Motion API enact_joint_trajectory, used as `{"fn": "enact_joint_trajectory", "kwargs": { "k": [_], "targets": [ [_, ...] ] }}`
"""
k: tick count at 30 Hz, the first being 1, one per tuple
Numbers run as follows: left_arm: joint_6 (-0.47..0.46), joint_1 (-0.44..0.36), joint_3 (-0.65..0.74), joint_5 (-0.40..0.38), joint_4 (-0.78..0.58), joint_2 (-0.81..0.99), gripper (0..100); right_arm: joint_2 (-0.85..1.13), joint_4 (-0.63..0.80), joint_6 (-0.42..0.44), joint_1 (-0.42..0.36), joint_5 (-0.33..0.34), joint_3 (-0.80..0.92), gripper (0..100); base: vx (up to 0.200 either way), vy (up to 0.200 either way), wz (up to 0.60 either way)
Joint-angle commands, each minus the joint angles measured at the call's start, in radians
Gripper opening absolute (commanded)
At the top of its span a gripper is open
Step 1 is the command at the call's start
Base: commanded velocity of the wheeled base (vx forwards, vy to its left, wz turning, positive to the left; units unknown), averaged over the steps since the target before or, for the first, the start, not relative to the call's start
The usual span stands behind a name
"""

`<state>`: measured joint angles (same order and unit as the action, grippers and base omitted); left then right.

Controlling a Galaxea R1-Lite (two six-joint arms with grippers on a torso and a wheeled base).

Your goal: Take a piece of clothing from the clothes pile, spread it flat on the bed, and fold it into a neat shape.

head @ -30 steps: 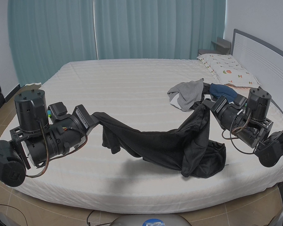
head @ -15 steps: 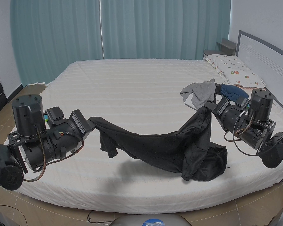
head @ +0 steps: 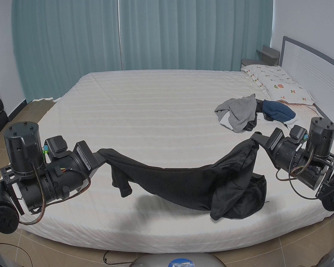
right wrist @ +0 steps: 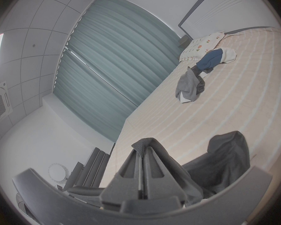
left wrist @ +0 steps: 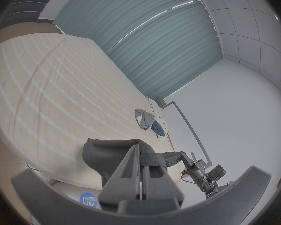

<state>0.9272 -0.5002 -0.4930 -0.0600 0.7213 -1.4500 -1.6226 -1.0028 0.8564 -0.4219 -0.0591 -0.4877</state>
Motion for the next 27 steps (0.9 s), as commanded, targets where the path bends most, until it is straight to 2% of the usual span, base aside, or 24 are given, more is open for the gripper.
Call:
{"fn": "enact_joint_trajectory", "kwargs": {
  "k": [1,8,12,15,17,18,19,20,22,27],
  "targets": [
    [-0.001,-0.018,0.030,0.006,-0.005,0.046,0,0.084,-0.008,0.003,-0.020,-0.004,0.061,0,-0.200,0.000,0.00],
    [-0.002,-0.083,0.016,0.039,-0.144,0.203,0,0.267,0.030,-0.011,-0.051,-0.018,0.092,0,-0.200,0.000,0.00],
    [-0.087,-0.087,-0.041,0.042,-0.250,0.290,0,0.408,0.158,-0.036,-0.047,-0.036,0.008,0,0.000,0.000,0.00],
    [-0.146,-0.069,-0.137,0.042,-0.330,0.312,0,0.464,0.277,-0.039,-0.032,-0.034,-0.131,0,0.000,0.000,0.00],
    [-0.153,-0.054,-0.185,0.042,-0.365,0.304,0,0.464,0.309,-0.039,-0.021,-0.033,-0.186,0,0.000,0.000,0.00],
    [-0.154,-0.011,-0.282,0.035,-0.428,0.295,0,0.451,0.351,-0.039,0.003,-0.031,-0.287,0,0.000,0.000,0.00],
    [-0.154,-0.011,-0.282,0.035,-0.428,0.295,0,0.451,0.351,-0.039,0.003,-0.031,-0.287,0,0.000,0.000,0.00],
    [-0.154,0.031,-0.383,0.025,-0.477,0.255,0,0.423,0.378,-0.039,0.025,-0.022,-0.396,0,0.000,0.000,0.00],
    [-0.154,0.074,-0.467,0.025,-0.511,0.195,0,0.377,0.411,-0.040,0.058,-0.019,-0.493,0,0.000,0.000,0.00],
    [-0.146,0.135,-0.588,0.023,-0.568,0.037,0,0.191,0.441,-0.037,0.141,-0.028,-0.675,0,0.000,0.000,0.00]
  ]
}}
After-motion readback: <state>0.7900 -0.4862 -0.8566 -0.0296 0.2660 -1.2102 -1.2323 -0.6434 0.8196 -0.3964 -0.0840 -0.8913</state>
